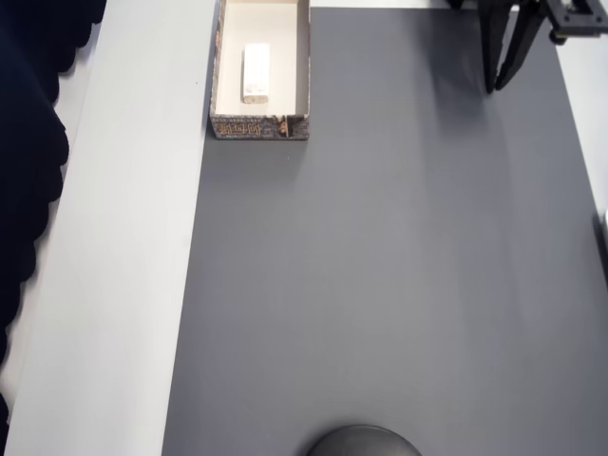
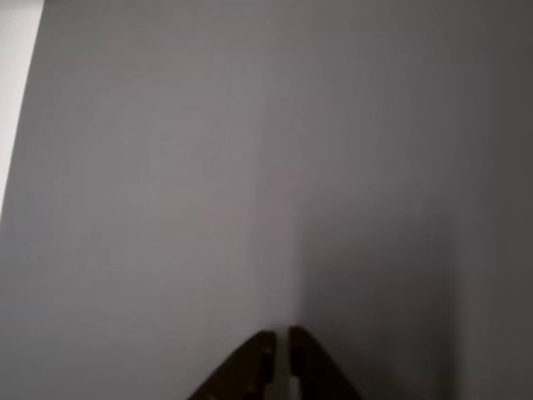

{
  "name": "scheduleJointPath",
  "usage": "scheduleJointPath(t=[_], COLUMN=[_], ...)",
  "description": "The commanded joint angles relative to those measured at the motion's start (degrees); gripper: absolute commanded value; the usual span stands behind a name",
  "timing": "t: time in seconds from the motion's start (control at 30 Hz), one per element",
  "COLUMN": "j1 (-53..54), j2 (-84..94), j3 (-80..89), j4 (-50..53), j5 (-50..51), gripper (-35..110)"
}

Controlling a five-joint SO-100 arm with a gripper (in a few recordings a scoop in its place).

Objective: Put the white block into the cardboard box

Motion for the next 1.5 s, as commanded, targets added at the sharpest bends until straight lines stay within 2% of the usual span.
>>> scheduleJointPath(t=[0.0, 0.37, 0.57, 1.47], j1=[0.53, 0.88, 0.97, 0.53], j2=[1.93, 1.93, 1.93, 1.93], j3=[1.14, 1.14, 1.14, 1.14], j4=[-1.41, -1.41, 0.0, 0.26], j5=[-1.05, -1.14, -7.47, -9.67], gripper=[-2, -2, -2, -2])
